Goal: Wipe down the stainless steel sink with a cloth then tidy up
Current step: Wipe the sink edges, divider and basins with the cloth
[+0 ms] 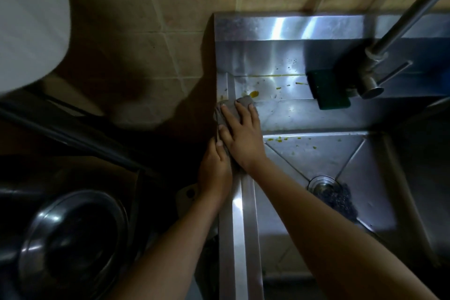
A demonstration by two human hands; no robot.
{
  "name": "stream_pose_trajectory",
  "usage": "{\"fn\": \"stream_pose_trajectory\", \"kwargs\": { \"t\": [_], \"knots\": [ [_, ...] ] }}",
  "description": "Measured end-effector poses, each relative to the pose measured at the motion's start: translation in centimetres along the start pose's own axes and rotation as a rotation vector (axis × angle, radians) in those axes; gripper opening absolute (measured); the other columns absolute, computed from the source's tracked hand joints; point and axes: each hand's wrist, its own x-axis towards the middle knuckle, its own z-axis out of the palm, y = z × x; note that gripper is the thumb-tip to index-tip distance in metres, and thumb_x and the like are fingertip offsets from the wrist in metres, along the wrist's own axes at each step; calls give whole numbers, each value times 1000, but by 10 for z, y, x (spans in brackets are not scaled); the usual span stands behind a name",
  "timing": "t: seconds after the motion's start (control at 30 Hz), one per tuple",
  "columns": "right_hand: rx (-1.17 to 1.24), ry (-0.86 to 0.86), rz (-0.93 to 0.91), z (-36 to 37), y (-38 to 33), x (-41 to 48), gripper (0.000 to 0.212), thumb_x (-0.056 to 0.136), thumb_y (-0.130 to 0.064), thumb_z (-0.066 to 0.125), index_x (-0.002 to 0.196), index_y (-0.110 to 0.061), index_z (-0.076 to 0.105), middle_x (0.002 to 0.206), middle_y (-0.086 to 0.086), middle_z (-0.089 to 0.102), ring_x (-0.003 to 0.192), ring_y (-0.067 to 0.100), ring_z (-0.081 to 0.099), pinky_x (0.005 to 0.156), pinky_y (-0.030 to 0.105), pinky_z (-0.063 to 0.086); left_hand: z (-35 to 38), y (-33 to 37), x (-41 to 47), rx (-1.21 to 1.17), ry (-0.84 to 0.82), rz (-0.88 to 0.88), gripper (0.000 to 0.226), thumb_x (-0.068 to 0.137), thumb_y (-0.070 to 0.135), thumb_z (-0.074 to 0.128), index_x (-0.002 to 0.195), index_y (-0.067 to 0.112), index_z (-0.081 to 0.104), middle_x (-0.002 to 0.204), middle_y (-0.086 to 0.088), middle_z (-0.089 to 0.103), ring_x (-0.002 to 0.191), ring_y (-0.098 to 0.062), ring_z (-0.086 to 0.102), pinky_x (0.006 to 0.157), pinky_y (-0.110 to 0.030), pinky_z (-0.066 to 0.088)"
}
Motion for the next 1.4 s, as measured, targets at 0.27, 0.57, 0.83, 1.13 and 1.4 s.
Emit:
{"fn": "stream_pose_trajectory", "kwargs": {
  "t": [0.27,0.57,0.83,1.13,1.4],
  "knots": [
    [-95,4,59,-2,-4,59,48,96,-41,32,144,-36,29,154,4,23,144,25,5,115,48,-1,2,4,2,210,22,-85,40,99,38,22,125,19,47,109,-17,61,96,-34,59,83,-41,48],
    [-108,-13,17,-3,-6,50,48,99,-33,31,146,-27,26,155,9,19,145,25,5,115,43,-7,0,8,-2,208,32,-100,38,99,37,23,121,20,47,106,-19,62,96,-35,60,84,-43,48],
    [-110,-43,-44,-3,-8,16,63,87,-42,10,146,-28,27,156,7,16,145,25,5,115,43,-5,-5,13,-5,148,2,-73,39,100,35,21,131,28,43,119,-10,61,105,-31,58,88,-38,46],
    [-110,-91,-36,-7,-1,73,48,100,-35,25,148,-28,19,157,7,11,145,23,3,116,42,-4,-1,14,-2,212,21,-127,39,100,35,22,128,20,45,110,-17,61,102,-35,58,86,-37,45],
    [-50,-62,-53,-12,8,43,47,101,-32,27,147,-24,23,156,7,18,145,20,6,115,37,-3,-5,16,-7,215,32,-107,41,100,33,23,133,20,43,121,-19,58,108,-37,54,82,-32,39]
  ]
}}
